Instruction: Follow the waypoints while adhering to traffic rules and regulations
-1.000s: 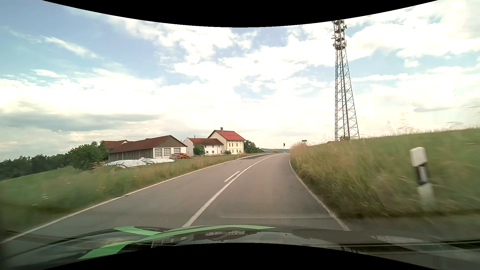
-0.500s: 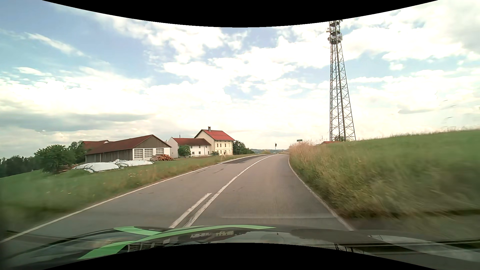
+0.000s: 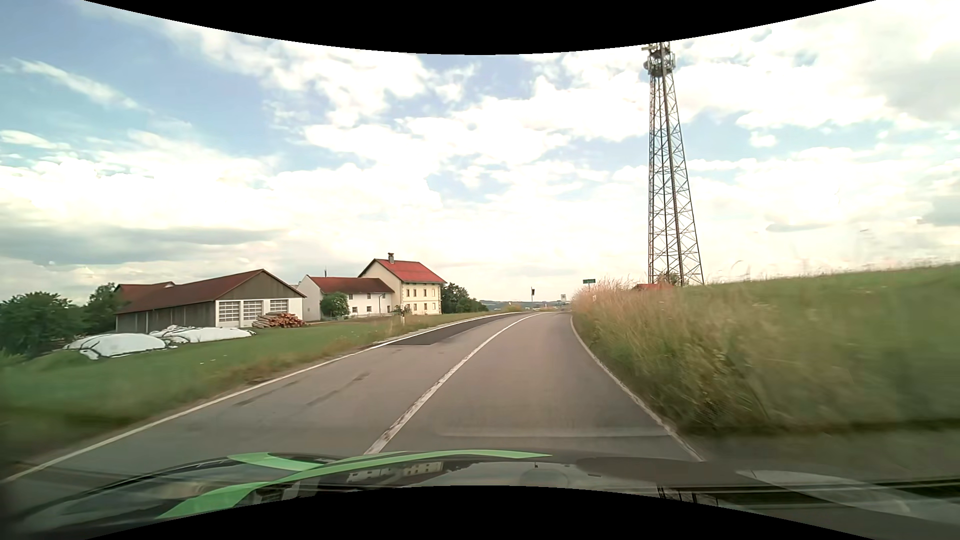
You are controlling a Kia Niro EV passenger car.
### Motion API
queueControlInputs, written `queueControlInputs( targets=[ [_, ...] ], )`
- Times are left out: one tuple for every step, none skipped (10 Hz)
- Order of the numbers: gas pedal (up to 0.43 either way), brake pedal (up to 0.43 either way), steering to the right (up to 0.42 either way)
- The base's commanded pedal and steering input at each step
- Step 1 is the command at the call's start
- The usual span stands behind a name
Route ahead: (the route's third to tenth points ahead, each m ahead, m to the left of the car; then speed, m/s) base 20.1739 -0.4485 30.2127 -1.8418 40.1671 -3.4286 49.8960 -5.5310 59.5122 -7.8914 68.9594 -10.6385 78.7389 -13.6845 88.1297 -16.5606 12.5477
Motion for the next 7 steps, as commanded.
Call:
queueControlInputs(
  targets=[
    [0.177,0.000,0.033],
    [0.177,0.000,0.033],
    [0.177,0.000,0.033],
    [0.177,0.000,0.032],
    [0.177,0.000,0.030],
    [0.177,0.000,0.029],
    [0.177,0.000,0.028]
  ],
)
